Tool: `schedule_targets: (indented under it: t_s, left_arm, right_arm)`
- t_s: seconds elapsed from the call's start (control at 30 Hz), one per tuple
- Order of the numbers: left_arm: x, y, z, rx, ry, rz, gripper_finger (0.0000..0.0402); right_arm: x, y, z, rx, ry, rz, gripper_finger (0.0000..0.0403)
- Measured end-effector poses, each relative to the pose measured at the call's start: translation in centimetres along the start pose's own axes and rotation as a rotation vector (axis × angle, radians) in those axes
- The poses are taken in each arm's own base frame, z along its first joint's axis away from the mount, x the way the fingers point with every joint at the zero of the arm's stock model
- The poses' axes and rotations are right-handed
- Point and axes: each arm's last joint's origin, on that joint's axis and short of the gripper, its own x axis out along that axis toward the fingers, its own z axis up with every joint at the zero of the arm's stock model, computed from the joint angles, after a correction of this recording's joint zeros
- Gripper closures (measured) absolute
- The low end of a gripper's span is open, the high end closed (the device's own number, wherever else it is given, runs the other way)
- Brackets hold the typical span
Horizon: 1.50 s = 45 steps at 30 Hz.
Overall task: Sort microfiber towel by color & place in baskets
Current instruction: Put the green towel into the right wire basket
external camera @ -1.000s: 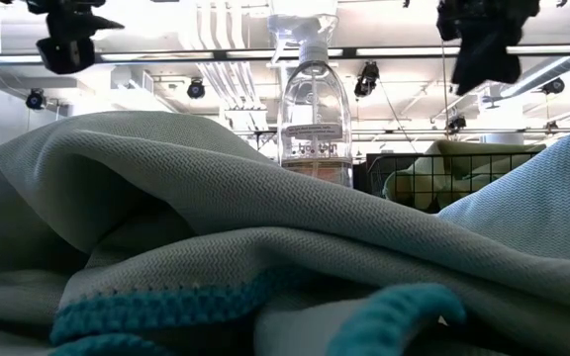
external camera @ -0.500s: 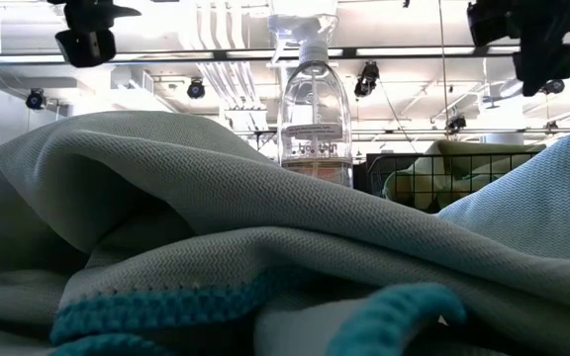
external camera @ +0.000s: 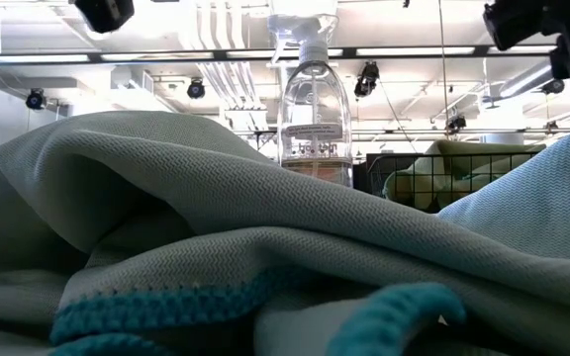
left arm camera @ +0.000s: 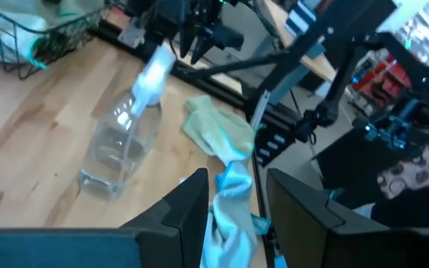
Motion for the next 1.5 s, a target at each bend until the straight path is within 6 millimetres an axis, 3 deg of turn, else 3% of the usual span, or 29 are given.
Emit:
schedule_targets:
  t_s: [0.13, 0.5, 0.97, 1.5]
  left_arm:
    - [-0.9, -0.7, 0.0, 0.006, 0.053, -0.003, 0.028]
    - [-3.1, -2.4, 0.1, 0.043, 0.108, -0.08, 0.028]
    - [-3.7, -2.6, -0.3, 0.075, 0.132, -0.105, 0.028]
    - [-3.6, -2.6, -0.4, 0.111, 0.127, -0.097, 0.028]
  right_arm:
    - [1.9, 1.6, -0.5, 0.032, 0.074, -0.048, 0.0266]
    - [7.0, 6.4, -1.3, 0.027, 0.195, 0.038, 0.0254]
    - [9.7, 8.1, -2.8, 0.042, 0.323, 0.041, 0.0239]
    - [13.3, 8.7, -2.5, -0.032, 0.374, -0.011, 0.0238]
